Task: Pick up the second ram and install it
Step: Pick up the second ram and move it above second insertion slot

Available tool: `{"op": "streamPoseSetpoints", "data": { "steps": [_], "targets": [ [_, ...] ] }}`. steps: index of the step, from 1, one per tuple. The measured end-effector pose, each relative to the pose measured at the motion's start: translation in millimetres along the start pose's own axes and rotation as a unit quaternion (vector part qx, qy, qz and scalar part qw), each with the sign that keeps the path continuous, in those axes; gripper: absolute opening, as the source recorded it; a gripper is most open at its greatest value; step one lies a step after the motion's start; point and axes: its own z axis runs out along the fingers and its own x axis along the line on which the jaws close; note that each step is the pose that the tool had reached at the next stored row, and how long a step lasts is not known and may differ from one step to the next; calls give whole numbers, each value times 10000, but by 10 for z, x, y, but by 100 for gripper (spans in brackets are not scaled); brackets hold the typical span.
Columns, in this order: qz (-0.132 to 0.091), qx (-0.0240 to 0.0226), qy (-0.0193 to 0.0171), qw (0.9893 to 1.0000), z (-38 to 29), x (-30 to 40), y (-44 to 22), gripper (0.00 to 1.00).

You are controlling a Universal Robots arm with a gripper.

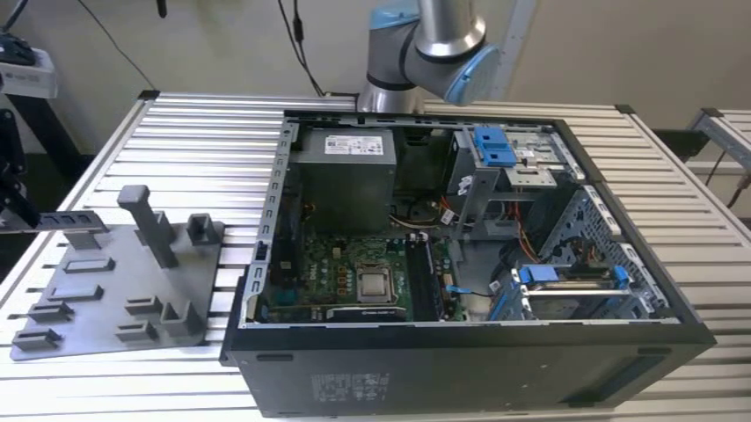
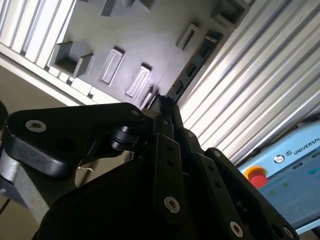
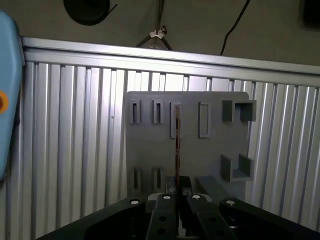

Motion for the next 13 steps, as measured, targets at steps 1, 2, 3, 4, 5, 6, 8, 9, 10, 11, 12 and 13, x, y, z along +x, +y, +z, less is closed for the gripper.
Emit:
{"op": "streamPoseSetpoints", "data": {
  "steps": [1,2,3,4,5,6,8,9,10,11,12,13],
  "targets": [
    [0,0,-4,10000,-21,-2,0,14],
    [1,0,-6,10000,-42,-4,0,14],
    [0,1,-8,10000,-61,-6,-1,14],
    [0,0,-10,10000,-83,-8,-2,14],
    [0,1,-13,10000,-105,-10,-2,14],
    [1,1,-15,10000,-126,-12,-2,14],
    [0,1,-18,10000,-168,-16,-3,14],
    [0,1,-19,10000,-191,-18,-4,14],
    [0,1,-21,10000,-217,-21,-4,14],
    [0,2,-23,10000,-240,-23,-5,14],
    [1,1,-24,10000,-265,-25,-5,14],
    [1,2,-26,10000,-289,-28,-6,14]
  ]
}}
